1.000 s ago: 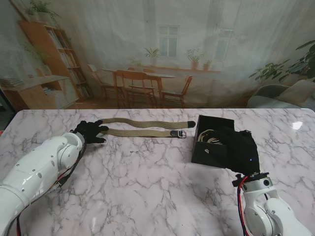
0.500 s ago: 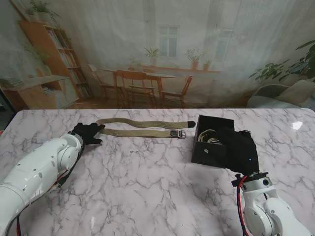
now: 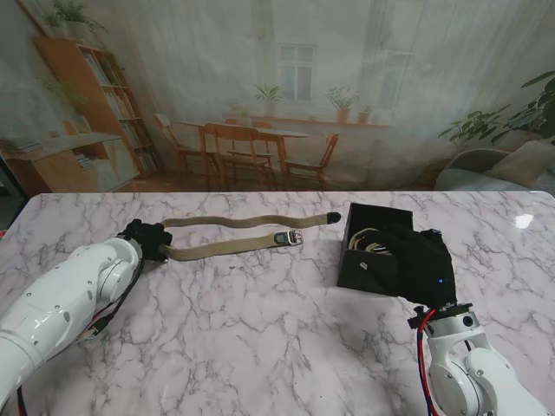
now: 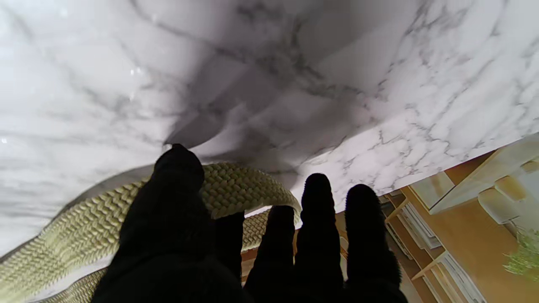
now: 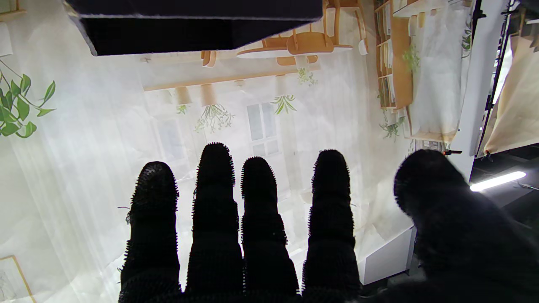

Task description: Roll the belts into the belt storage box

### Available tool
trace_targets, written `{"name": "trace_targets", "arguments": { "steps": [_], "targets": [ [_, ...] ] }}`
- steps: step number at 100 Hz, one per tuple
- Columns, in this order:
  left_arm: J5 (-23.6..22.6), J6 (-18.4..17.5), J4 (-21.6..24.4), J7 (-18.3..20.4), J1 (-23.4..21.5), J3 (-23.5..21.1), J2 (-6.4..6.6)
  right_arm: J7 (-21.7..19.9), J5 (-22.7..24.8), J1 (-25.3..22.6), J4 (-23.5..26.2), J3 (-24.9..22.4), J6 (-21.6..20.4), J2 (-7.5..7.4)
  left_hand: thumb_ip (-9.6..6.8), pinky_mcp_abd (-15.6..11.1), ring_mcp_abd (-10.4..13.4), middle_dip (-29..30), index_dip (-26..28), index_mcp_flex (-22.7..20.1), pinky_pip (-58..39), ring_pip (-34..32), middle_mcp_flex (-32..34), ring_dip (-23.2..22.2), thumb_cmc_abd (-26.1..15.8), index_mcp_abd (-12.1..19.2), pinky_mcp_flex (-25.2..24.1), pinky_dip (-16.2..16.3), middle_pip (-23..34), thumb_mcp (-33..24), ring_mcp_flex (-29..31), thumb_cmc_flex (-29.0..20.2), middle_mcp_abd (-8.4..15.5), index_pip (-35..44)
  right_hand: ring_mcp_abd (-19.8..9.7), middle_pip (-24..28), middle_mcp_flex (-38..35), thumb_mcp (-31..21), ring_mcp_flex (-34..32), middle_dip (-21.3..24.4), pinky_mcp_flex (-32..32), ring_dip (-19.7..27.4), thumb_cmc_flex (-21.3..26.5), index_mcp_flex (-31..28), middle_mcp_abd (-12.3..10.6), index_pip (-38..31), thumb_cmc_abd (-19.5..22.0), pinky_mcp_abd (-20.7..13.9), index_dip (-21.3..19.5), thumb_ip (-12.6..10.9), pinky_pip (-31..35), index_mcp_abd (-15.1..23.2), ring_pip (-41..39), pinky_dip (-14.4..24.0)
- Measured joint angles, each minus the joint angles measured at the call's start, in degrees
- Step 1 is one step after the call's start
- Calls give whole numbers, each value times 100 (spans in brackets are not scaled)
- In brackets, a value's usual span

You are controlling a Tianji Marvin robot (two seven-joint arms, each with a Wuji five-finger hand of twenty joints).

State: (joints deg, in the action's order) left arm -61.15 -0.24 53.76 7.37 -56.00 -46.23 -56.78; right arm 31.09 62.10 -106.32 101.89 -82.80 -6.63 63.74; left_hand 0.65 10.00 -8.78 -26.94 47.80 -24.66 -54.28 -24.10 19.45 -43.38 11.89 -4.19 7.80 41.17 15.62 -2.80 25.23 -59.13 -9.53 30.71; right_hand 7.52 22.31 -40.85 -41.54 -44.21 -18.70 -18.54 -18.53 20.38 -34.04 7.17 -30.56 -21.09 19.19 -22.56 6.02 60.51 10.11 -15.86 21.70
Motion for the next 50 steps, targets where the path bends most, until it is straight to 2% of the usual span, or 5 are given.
{"name": "trace_targets", "arguments": {
  "steps": [13,19,28,35,50],
  "targets": [
    [114,-37,-62,-174,-6,42,36,3,-2,7,-7,3,0,1,0,0,0,85,-402,26,0,37,112,60,35,-64,30,0,-49,-44,0,0,11,-44,0,0,1,0,0,0,0,0,0,0,1,0,0,0,-1,0,0,0,0,1],
    [156,-37,-109,-230,34,116,42,4,-3,11,-9,3,0,1,0,0,6,84,-666,26,-59,37,319,62,32,-98,93,0,24,-144,188,-68,103,-211,0,0,2,0,0,0,0,0,0,0,1,0,0,0,-46,0,0,0,0,3],
    [202,-35,-164,-258,111,238,48,7,-3,11,-11,3,-1,1,0,0,8,-51,-561,24,-75,37,580,63,46,-111,149,0,218,-168,267,-224,149,-128,0,0,4,0,0,0,0,0,0,-2,2,0,0,0,-48,0,0,0,0,7],
    [204,-39,-200,-303,147,317,48,13,-4,11,-13,2,-5,1,0,0,8,-156,-336,3,-149,39,777,64,112,-107,172,0,314,-175,363,-290,153,365,0,0,5,0,0,0,0,0,0,-2,2,1,0,0,-48,0,0,-1,0,10],
    [29,-181,-121,-242,84,192,49,11,-10,14,-19,1,-8,1,0,0,-78,-252,-325,-570,-212,26,1224,64,114,-14,289,0,455,-158,660,-358,296,1116,1,0,5,0,0,-1,0,0,1,-2,3,1,0,0,-49,-2,0,-1,0,13]
  ]
}}
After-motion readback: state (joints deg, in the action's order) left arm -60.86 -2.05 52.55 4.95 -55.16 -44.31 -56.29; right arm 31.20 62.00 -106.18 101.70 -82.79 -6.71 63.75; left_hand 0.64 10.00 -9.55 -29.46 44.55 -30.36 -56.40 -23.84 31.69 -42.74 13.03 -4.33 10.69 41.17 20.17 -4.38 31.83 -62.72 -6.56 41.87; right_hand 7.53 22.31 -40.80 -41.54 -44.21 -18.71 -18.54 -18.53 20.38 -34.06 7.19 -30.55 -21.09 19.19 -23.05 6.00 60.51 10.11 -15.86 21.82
